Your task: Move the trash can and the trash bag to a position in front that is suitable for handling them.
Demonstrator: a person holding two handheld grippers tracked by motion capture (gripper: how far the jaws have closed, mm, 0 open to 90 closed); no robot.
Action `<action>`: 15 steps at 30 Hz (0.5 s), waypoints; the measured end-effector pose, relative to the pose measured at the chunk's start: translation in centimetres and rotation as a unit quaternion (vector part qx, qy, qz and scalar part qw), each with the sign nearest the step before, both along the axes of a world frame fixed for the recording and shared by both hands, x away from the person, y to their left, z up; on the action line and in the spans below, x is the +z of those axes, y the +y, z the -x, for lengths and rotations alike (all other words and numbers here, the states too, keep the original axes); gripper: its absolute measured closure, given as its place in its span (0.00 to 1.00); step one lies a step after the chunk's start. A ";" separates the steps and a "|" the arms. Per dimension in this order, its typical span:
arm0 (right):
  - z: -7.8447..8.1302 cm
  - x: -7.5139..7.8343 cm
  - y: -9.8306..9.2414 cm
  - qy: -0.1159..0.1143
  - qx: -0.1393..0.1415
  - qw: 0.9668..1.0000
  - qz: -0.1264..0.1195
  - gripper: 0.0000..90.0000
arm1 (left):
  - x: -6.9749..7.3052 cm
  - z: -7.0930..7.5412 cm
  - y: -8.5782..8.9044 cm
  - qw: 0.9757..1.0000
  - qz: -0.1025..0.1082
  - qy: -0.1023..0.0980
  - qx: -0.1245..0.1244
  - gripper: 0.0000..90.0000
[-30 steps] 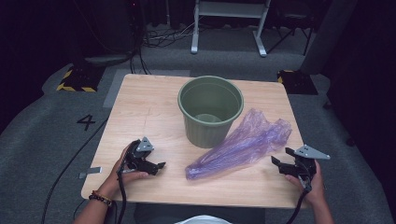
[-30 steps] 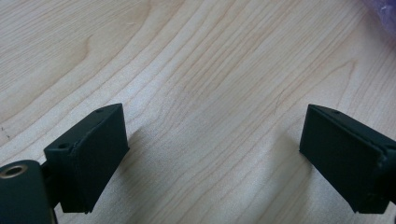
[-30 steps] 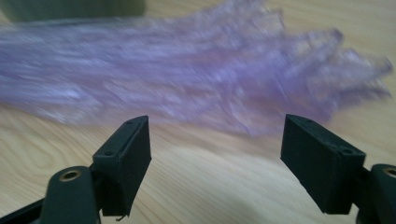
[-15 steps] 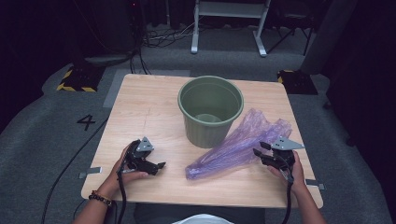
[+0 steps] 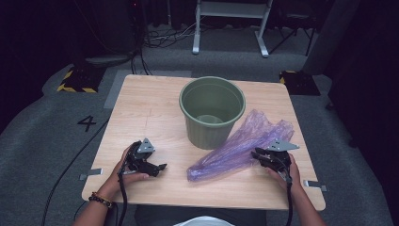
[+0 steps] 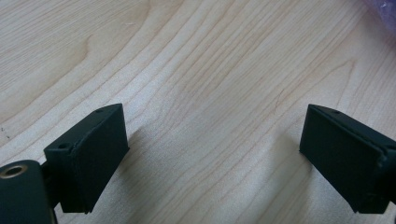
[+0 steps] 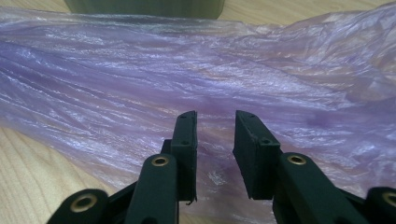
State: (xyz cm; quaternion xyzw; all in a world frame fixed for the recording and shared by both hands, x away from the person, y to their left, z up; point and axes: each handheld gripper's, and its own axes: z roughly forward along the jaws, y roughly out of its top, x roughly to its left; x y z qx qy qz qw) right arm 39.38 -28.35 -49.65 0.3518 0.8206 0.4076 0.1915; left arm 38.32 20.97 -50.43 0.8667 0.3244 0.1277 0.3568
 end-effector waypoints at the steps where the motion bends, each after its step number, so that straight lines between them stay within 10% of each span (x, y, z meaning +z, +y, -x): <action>1: 0.0 -0.1 0.0 0.003 -0.001 1.000 0.000 0.78 | 0.0 0.0 0.0 1.000 0.000 0.000 0.000 0.08; 15: -0.3 -0.5 0.3 0.021 -0.001 1.000 0.013 0.80 | 0.0 0.0 0.0 1.000 0.000 0.000 0.000 0.08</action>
